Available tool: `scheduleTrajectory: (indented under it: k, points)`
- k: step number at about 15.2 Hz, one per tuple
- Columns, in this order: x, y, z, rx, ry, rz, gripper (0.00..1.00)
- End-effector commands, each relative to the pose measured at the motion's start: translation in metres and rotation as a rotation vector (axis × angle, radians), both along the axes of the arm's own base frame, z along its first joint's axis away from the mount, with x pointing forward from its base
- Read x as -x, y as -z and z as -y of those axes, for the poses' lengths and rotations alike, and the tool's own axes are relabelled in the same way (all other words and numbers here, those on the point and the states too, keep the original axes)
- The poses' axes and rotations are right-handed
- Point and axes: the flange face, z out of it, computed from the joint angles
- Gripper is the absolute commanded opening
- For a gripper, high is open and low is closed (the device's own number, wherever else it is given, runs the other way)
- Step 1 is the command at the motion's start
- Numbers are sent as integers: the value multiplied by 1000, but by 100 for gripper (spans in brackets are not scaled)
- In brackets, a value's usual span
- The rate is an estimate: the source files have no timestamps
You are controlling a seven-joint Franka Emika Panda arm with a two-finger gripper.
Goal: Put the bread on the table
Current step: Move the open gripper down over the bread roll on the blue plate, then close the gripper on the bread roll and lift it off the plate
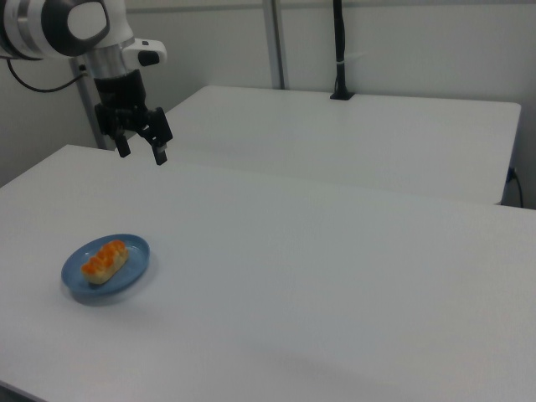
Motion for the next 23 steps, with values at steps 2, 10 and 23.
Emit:
scheduleTrajectory:
  k: [2,10,23]
  points:
    - [-3,11,-18,-63,-21,-44,100]
    - [-6,87,-121,-41,-44,-103,100]
    - [-14,266,-204,107,-57,-170,98]
